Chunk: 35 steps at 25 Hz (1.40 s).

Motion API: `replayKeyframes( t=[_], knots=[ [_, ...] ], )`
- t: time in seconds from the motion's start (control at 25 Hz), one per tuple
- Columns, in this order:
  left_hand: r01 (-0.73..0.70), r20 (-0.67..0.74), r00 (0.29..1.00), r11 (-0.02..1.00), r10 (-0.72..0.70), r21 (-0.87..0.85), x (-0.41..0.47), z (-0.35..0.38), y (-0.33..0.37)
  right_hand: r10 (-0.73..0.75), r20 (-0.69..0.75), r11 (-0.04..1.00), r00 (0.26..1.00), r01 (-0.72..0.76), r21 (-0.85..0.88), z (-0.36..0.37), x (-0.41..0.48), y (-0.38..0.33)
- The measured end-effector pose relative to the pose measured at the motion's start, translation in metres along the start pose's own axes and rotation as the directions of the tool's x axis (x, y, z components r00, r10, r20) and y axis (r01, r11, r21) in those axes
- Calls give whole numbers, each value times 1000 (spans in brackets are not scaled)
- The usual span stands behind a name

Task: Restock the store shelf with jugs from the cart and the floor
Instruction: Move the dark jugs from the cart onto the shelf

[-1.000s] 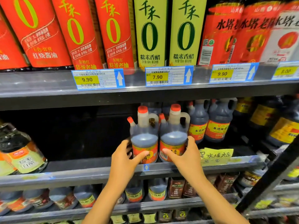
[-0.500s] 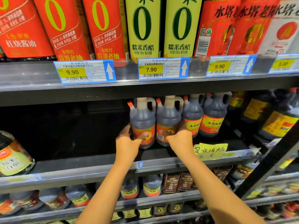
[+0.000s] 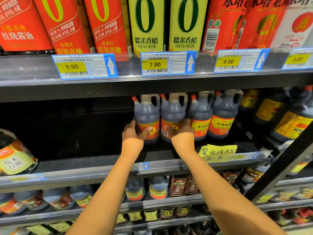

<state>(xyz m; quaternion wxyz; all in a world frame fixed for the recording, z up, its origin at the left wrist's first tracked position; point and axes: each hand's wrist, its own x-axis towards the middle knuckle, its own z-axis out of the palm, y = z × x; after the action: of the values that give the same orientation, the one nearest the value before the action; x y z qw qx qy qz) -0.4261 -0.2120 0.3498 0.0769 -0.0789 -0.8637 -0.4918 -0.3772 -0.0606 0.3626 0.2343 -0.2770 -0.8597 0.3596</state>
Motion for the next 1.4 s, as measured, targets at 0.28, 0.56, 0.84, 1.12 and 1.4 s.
replayKeyframes(
  t=[0.28,0.56,0.84,1.12,1.4],
  knots=[
    [97,10,995,995,-97,-21,-11,-4,14,-28,-20,999,999,28,-16,-3,-15,-5],
    [25,-14,1000,998,-24,65,-57,-20,25,-12,-14,1000,1000,12,-15,-27,-55,1],
    [-482,209,876,797,434,364,-136,-1,35,-80,-237,952,968,4,-306,-71,-134,53],
    [-796,645,570,536,509,281,-235,61,18,246,-174,772,954,-301,-559,-103,-249,171],
    [-880,867,333,452,371,145,-319,138,-8,660,-155,585,735,-633,-508,-126,-336,287]
  ],
)
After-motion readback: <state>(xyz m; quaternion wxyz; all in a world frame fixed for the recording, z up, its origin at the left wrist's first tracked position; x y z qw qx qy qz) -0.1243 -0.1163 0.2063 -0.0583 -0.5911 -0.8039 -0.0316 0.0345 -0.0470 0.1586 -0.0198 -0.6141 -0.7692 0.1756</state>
